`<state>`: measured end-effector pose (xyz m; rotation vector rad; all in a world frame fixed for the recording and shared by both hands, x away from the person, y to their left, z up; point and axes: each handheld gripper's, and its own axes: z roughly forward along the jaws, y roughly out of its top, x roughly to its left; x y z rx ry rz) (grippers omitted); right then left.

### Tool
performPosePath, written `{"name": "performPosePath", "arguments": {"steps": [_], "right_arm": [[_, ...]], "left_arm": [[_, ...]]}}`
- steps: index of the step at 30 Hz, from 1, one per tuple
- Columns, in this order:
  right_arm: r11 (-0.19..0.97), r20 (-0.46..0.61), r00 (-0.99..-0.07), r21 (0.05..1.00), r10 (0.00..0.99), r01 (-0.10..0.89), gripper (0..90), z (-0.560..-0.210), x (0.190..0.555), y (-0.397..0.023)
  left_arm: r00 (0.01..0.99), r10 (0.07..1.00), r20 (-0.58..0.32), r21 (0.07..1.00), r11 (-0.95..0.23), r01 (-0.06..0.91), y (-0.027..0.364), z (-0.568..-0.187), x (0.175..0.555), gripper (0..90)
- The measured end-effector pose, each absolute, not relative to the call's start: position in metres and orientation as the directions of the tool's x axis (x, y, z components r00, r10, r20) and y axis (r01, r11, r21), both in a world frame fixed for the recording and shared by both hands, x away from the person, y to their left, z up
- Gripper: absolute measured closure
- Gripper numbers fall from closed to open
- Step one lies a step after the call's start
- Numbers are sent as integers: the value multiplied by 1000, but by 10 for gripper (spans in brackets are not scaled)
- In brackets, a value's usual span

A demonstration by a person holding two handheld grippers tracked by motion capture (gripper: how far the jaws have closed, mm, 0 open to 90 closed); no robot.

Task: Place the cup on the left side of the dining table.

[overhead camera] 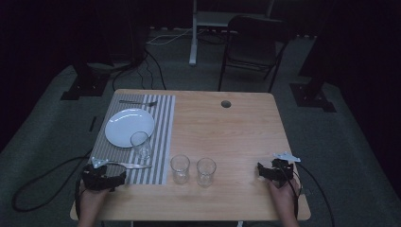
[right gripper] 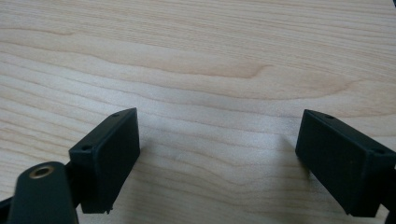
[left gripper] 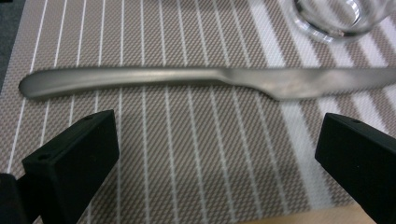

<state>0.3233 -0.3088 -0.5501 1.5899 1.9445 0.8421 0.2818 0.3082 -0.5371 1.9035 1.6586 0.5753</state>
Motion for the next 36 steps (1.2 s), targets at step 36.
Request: {"name": "performPosePath", "arguments": {"steps": [36], "right_arm": [[132,12,-204,722,979,679,133,-550,323,-309]], "left_arm": [[196,981,12,686,-150,712,318,-546,267,2]]}}
